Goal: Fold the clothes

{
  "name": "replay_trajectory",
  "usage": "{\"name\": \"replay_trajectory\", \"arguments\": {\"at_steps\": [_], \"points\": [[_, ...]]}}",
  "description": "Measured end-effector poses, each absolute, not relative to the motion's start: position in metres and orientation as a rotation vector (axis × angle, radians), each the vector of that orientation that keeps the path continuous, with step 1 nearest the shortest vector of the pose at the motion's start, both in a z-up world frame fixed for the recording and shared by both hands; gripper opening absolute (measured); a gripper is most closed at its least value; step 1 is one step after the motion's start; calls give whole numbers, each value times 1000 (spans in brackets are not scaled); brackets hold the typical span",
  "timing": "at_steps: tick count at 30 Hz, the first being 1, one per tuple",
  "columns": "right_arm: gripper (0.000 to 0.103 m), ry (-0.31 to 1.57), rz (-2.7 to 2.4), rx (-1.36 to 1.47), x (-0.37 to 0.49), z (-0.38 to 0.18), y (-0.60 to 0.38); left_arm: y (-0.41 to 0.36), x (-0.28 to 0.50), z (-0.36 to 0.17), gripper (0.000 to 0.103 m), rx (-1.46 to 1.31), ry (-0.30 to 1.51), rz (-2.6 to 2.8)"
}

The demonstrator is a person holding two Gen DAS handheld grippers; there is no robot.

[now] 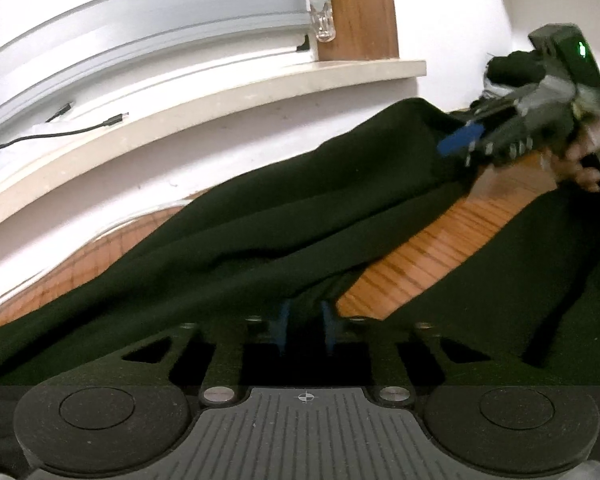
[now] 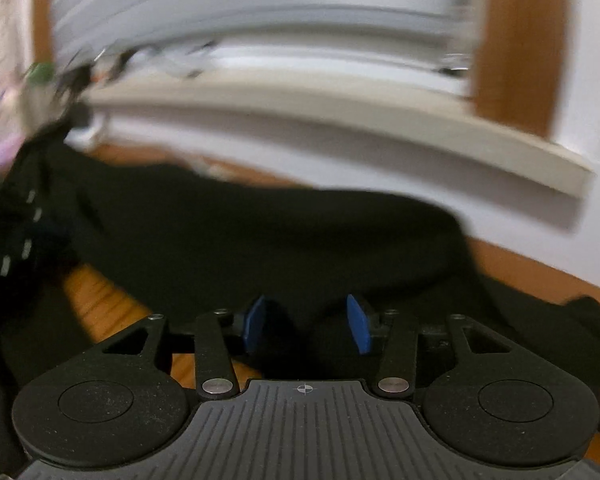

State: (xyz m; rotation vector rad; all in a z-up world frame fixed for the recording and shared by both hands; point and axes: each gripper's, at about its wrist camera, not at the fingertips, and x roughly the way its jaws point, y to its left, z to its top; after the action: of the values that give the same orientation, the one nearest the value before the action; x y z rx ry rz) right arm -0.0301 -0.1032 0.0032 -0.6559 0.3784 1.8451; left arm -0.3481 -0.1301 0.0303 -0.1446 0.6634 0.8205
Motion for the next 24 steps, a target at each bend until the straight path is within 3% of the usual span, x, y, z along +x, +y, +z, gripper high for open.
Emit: {"name": "replay_trajectory", "arguments": {"at_steps": [2,3,4,11,13,16,18,20,21,24], "points": [[41,352,1853,-705,-40,0,-98,-132,-353,33,2,-146,646,824],[28,353,1864,-713,-40,2,-96,-133,-356,36,2,-153,636,821],[3,345,1864,-716,-41,6,-92,-133,-359,39,2,-158,628,822],[1,219,1733,-541,-36,41,-61,-141,-375,57,0,-174,574,825],[2,258,1744,-521,-34,42,-56,-145,-376,59,0,-171,569,826],[7,321,1800,-544,-37,38,-60,-145,-373,55,3,-169,601,814],[20,349,1854,-585,-44,33,-68,-142,-367,48,13,-159,640,805],[45,362,1912,-635,-53,28,-78,-139,-362,42,27,-155,660,806],[49,355,1937,-659,-59,26,-84,-137,-361,40,35,-159,666,807],[53,334,1951,-732,-73,19,-90,-135,-358,34,37,-160,684,816]]}}
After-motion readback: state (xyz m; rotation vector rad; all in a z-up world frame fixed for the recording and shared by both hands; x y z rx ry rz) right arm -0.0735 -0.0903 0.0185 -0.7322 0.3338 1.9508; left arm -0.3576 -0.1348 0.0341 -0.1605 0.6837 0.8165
